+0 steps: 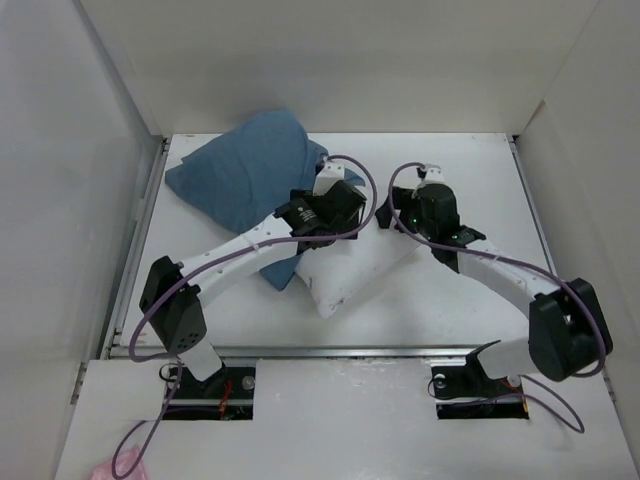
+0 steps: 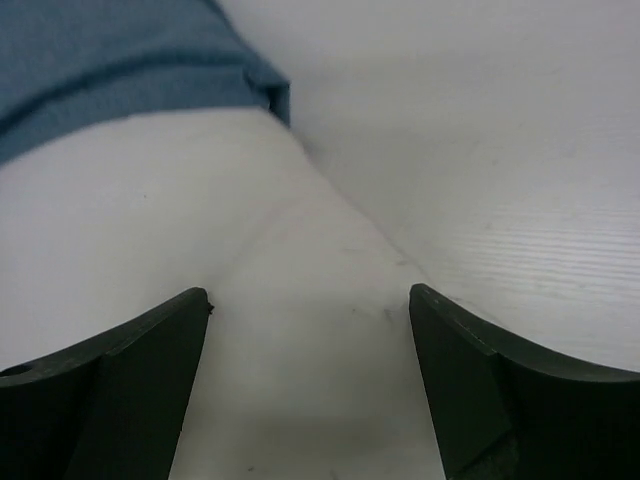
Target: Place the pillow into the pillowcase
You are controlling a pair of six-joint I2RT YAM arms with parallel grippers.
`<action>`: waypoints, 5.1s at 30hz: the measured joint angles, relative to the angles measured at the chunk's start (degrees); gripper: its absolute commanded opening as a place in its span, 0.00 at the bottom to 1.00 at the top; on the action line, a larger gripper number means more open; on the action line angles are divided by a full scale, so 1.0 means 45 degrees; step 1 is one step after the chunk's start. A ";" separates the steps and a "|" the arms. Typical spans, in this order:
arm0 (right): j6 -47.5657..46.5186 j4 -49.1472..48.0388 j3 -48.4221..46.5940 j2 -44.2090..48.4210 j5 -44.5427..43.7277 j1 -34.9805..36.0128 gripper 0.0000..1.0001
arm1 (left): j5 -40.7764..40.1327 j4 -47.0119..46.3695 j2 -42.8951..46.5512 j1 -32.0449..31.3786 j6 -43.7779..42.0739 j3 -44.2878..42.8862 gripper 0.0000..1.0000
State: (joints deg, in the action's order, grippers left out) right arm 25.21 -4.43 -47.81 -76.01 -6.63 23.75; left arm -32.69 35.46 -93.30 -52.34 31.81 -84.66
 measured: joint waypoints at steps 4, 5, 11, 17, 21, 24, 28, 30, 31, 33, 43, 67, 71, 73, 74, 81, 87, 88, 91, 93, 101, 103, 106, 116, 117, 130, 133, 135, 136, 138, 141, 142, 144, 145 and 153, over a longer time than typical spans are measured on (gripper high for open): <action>-0.0549 -0.0539 0.0034 -0.1491 0.2365 0.0219 0.85 | 0.0602 -0.0418 0.0029 0.0529 0.0117 0.0772 1.00; -0.0661 -0.0835 0.0146 -0.1651 0.2759 0.0291 0.85 | 0.0738 -0.0549 0.0034 0.0729 0.0155 0.0986 1.00; -0.1122 -0.2909 0.1020 -0.1690 0.3905 0.2006 0.85 | 0.1515 -0.1015 0.0121 0.1996 -0.0214 0.1739 1.00; -0.2307 -0.3104 0.1219 -0.1248 0.4867 0.4731 0.84 | 0.0899 -0.0636 -0.0486 0.2399 -0.1141 0.0937 1.00; -0.2773 -0.2492 0.1175 -0.1185 0.6300 0.5450 0.84 | 0.0321 -0.0996 -0.0651 0.2487 -0.1292 0.0452 1.00; -0.2968 -0.1671 0.1020 -0.0753 0.6475 0.5731 0.84 | 0.0058 -0.1355 -0.0340 0.2448 -0.1098 0.0588 1.00; -0.2948 -0.0403 0.0879 0.1365 0.4546 0.5965 0.93 | -0.0330 -0.1253 0.1054 0.2283 -0.0355 0.1467 1.00; -0.2739 0.0107 0.0563 0.2618 0.2565 0.5994 0.98 | -0.0515 -0.0991 0.2152 0.2025 -0.0053 0.1987 1.00; -0.2579 0.0345 0.0379 0.3191 0.1554 0.5989 0.98 | -0.0573 -0.0874 0.2749 0.1812 0.0068 0.2229 1.00; -0.2229 0.0714 0.0049 0.4017 -0.0374 0.5829 0.98 | -0.0559 -0.0665 0.3798 0.1273 0.0194 0.2506 1.00; -0.0447 0.2895 -0.0311 0.3070 -0.0903 0.1059 0.98 | -0.0146 -0.0214 0.3580 -0.1224 0.0335 0.2914 1.00; -0.2171 -0.0350 0.1413 -0.0306 0.1651 0.2453 0.82 | -0.4240 0.2705 -0.2341 -0.0971 0.3167 0.0515 0.00; -0.2642 -0.1569 0.1059 -0.1428 0.1904 0.2691 0.73 | -0.3623 0.2084 -0.1326 -0.0806 0.2307 0.0622 0.00; -0.2676 -0.2079 0.0733 -0.1909 0.1685 0.2667 0.69 | -0.3410 0.1899 -0.1161 -0.0724 0.2025 0.0622 0.00; -0.2676 -0.2288 0.0525 -0.2157 0.1496 0.2657 0.63 | -0.3351 0.1821 -0.1151 -0.0699 0.1899 0.0622 0.00; -0.2880 -0.3118 -0.0957 -0.3769 0.0831 0.2657 0.00 | -0.3118 0.1472 -0.1151 -0.0680 0.0971 0.0593 0.00; -0.2560 -0.2021 -0.0005 -0.1802 0.1443 0.2657 0.00 | -0.2778 0.1001 -0.1345 -0.0500 -0.0010 -0.0170 0.00; -0.2399 -0.1676 0.0495 -0.0763 0.1758 0.2652 0.00 | -0.2671 0.0835 -0.1481 -0.0423 -0.0194 -0.0476 0.00; -0.1948 -0.0452 0.1919 0.3128 0.2929 0.2637 0.00 | -0.2492 0.0651 -0.2157 -0.0112 -0.0539 -0.1787 0.00; -0.1826 0.0287 0.2375 0.5338 0.3861 0.2618 0.00 | -0.2506 0.0699 -0.2662 0.0005 -0.0593 -0.2735 0.00; -0.1656 0.2875 0.2667 0.7325 0.4639 0.2686 0.00 | -0.1821 -0.0894 -0.4483 -0.0015 -0.0136 -0.4677 0.00; -0.1637 0.3225 0.2637 0.6751 0.4741 0.2837 0.00 | -0.1593 -0.1549 -0.4624 -0.0117 -0.0112 -0.4381 0.00; -0.1637 0.3662 0.2569 0.5863 0.4775 0.2973 0.12 | -0.1302 -0.2059 -0.4580 -0.0204 -0.0141 -0.3740 0.00; -0.1710 0.4775 0.1593 0.5537 0.4847 0.2997 0.69 | -0.0593 -0.2599 -0.3215 -0.0102 -0.0160 -0.1889 0.62; -0.1715 0.4983 0.1365 0.5683 0.4653 0.2997 0.70 | -0.0685 -0.2526 -0.2773 -0.0102 -0.0005 -0.1467 0.77; -0.2866 0.6703 -0.4235 0.2516 0.0894 0.3138 0.86 | -0.1481 -0.0991 0.4308 0.2939 0.3016 0.3696 0.99; -0.3439 0.6980 -0.6353 0.0223 0.0034 0.3687 0.93 | -0.1311 -0.0962 0.5285 0.3672 0.3230 0.4731 0.99; -0.3891 0.7397 -0.7917 -0.1365 -0.0452 0.4148 1.00 | -0.1078 -0.1015 0.5581 0.4226 0.3259 0.5173 0.99; -0.4090 0.7631 -0.8767 -0.2152 -0.0549 0.4294 1.00 | -0.0952 -0.1073 0.5663 0.4478 0.3259 0.5362 0.99; -0.4265 0.8184 -1.0462 -0.3750 -0.0913 0.4566 1.00 | -0.0729 -0.1112 0.5722 0.4945 0.3249 0.5615 0.99; -0.4192 0.8893 -1.2143 -0.5668 -0.1962 0.4648 1.00 | -0.0355 -0.1311 0.5751 0.5406 0.3249 0.5931 0.99; -0.4153 0.9219 -1.2415 -0.6130 -0.2317 0.4643 1.00 | -0.0238 -0.1355 0.5756 0.5513 0.3240 0.5989 0.99; -0.4007 0.9904 -1.2920 -0.7155 -0.3191 0.4634 1.00 | -0.0049 -0.1452 0.5765 0.5678 0.3235 0.6062 0.99; -0.3963 1.0185 -1.3075 -0.7694 -0.3633 0.4624 1.00 | 0.0034 -0.1491 0.5785 0.5770 0.3230 0.6091 0.99; -0.4235 1.0773 -1.3794 -1.0244 -0.4619 0.4527 0.00 | 0.0384 -0.1695 0.5921 0.6222 0.3230 0.6251 0.99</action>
State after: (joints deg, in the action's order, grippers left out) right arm 6.15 44.05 -109.89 -122.10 -27.42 44.12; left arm -30.96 27.83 -66.65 -24.34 46.35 -56.53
